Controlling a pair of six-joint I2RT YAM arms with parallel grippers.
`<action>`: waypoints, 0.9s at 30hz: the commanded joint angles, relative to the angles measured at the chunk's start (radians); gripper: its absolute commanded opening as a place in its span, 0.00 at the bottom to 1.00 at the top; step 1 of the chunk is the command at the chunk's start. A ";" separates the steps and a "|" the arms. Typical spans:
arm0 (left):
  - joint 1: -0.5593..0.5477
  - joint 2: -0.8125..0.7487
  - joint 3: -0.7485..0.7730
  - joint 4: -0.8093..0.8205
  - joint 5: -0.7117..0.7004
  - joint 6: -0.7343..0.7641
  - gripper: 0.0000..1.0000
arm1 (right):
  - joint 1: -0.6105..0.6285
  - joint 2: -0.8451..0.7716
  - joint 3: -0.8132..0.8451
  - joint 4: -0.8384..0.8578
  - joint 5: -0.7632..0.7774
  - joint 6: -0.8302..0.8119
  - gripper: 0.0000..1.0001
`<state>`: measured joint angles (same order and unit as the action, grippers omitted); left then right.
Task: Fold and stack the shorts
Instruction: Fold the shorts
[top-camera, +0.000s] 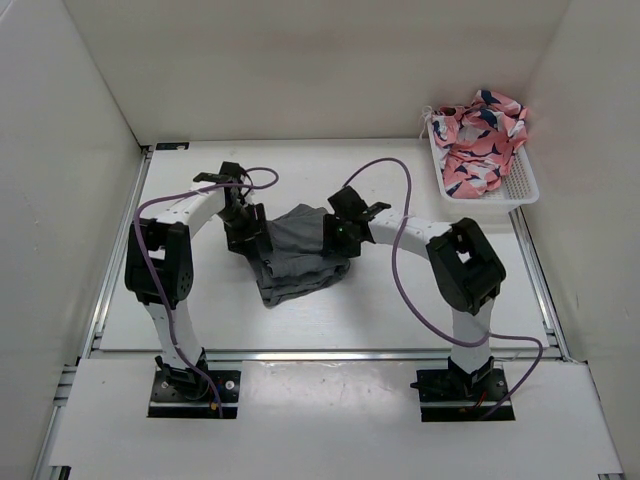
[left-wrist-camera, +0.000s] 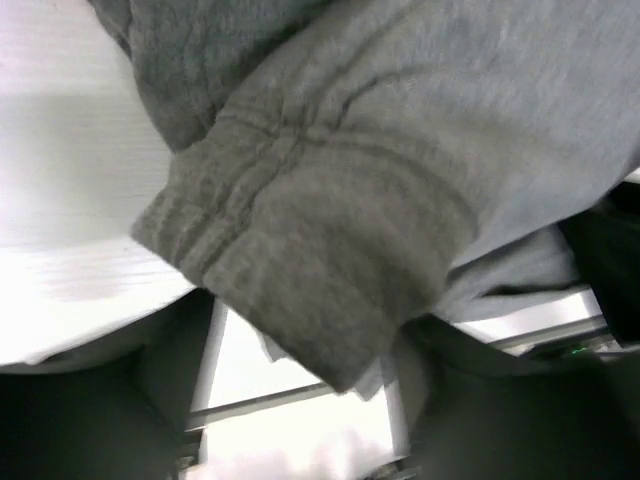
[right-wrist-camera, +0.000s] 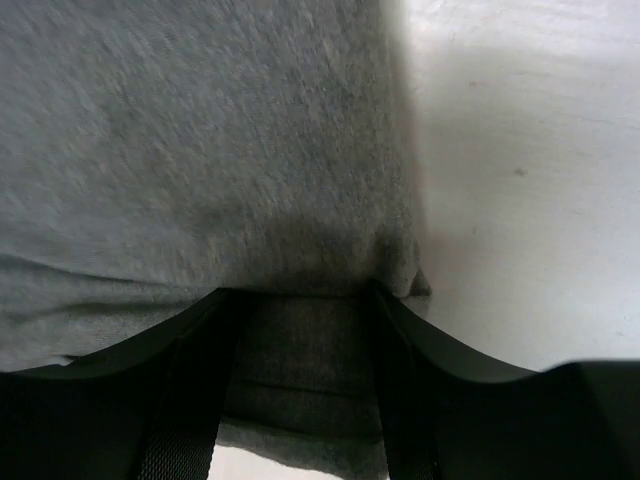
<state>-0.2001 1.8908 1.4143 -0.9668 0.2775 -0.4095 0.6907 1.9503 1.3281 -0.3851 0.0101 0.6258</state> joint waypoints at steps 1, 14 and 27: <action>0.005 -0.070 -0.009 -0.007 -0.014 0.001 0.88 | 0.004 -0.017 -0.009 0.002 0.007 0.025 0.59; 0.005 -0.015 0.264 -0.064 -0.087 -0.044 0.60 | 0.075 -0.168 0.049 -0.086 0.122 -0.037 0.44; 0.005 0.228 0.273 -0.030 -0.158 -0.043 0.41 | 0.073 -0.030 -0.087 -0.037 0.059 0.018 0.41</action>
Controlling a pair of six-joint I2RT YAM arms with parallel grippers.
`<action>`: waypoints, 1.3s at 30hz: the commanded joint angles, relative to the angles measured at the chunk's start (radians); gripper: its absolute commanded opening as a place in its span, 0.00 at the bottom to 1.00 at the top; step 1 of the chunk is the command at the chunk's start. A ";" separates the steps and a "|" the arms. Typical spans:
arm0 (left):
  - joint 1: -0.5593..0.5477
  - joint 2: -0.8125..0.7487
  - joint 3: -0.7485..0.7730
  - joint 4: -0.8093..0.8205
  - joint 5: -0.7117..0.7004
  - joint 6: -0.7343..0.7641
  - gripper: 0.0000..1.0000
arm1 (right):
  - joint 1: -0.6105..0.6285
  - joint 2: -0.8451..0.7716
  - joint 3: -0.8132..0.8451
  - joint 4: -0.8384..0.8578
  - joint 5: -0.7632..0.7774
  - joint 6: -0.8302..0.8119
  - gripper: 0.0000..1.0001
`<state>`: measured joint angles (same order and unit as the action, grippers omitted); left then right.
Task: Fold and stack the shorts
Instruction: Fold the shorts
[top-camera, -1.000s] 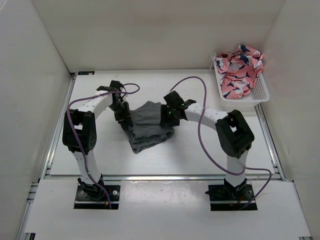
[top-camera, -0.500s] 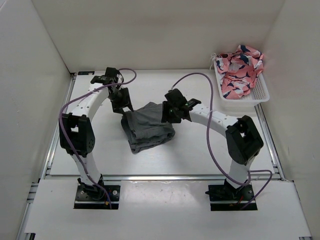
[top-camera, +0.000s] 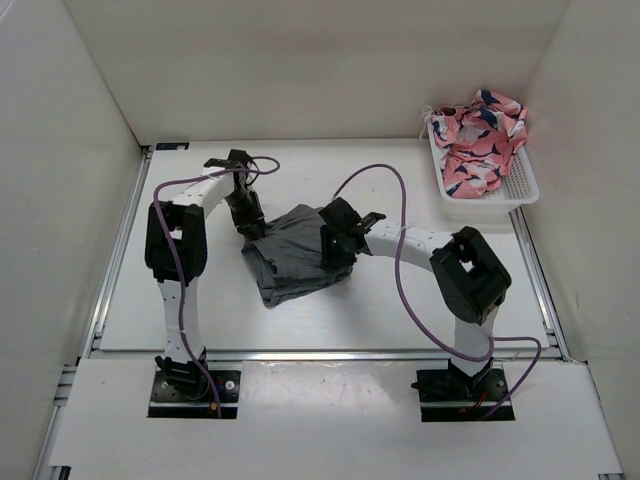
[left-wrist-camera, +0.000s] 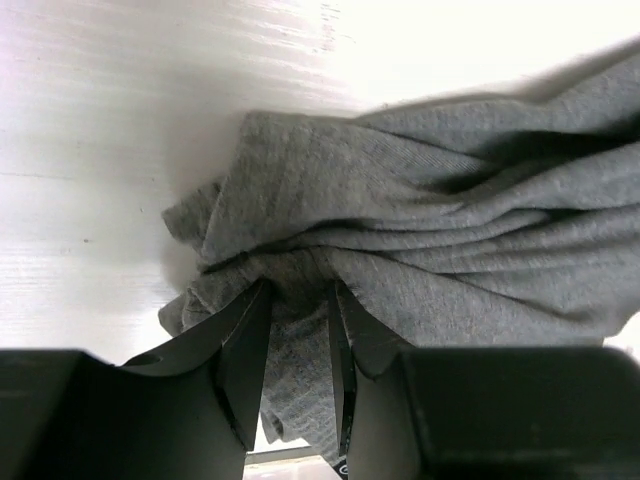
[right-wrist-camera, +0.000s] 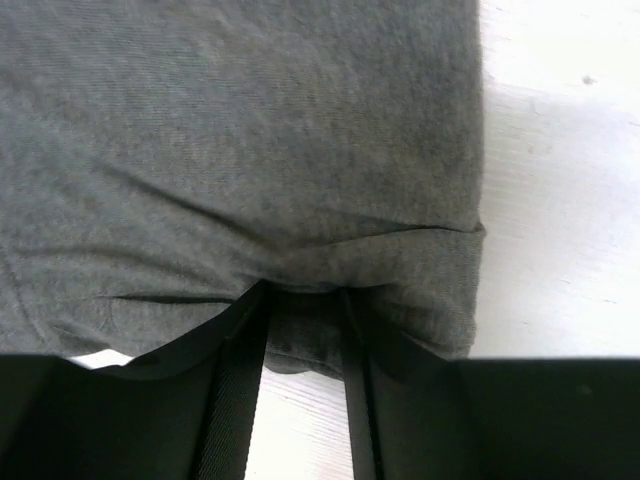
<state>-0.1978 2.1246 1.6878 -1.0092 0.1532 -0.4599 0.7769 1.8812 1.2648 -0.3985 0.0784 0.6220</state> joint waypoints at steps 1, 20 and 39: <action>0.003 0.003 0.009 0.012 -0.044 0.007 0.41 | -0.013 0.039 -0.024 -0.036 -0.026 0.039 0.42; -0.029 0.287 0.790 -0.215 -0.147 0.087 0.82 | -0.047 -0.149 -0.001 -0.062 0.105 0.157 1.00; 0.103 -0.797 -0.116 0.039 -0.333 0.012 0.94 | -0.352 -0.631 -0.073 -0.342 0.535 0.013 1.00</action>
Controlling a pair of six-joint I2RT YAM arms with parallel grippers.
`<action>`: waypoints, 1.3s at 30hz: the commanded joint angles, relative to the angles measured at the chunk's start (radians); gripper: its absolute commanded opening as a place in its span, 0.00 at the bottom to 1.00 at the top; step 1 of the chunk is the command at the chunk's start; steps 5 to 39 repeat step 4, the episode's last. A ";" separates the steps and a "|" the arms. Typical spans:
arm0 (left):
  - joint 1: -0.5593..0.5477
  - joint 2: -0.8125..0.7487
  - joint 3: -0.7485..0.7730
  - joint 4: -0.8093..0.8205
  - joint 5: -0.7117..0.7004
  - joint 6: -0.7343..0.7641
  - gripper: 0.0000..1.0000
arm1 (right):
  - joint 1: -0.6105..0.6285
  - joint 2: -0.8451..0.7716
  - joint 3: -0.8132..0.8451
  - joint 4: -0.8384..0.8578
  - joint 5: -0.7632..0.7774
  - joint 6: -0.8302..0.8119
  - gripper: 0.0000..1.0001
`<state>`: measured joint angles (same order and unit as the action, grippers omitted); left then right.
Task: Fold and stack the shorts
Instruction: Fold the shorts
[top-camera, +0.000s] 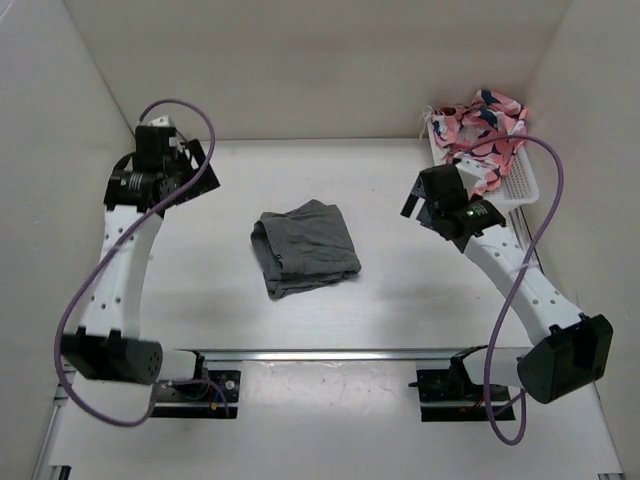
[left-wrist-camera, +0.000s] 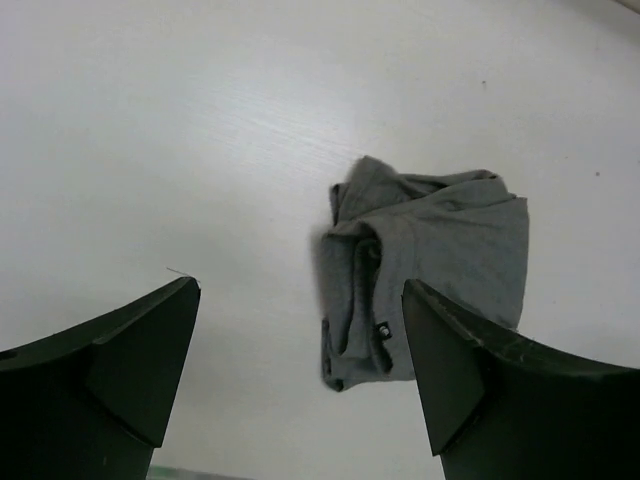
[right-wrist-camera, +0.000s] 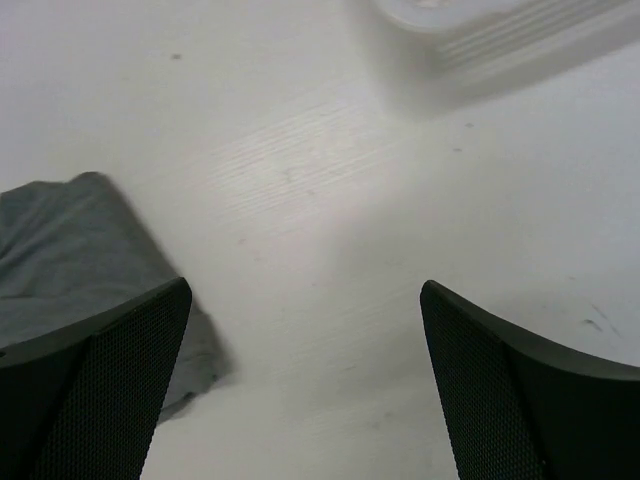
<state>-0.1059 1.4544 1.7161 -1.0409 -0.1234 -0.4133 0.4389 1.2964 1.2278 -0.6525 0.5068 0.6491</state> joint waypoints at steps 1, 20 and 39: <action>0.011 -0.170 -0.183 0.071 -0.067 -0.035 0.94 | -0.014 -0.064 -0.050 -0.088 0.116 -0.014 1.00; 0.011 -0.302 -0.291 0.094 -0.093 -0.057 0.94 | -0.014 -0.132 -0.117 -0.075 0.131 -0.023 0.99; 0.011 -0.302 -0.291 0.094 -0.093 -0.057 0.94 | -0.014 -0.132 -0.117 -0.075 0.131 -0.023 0.99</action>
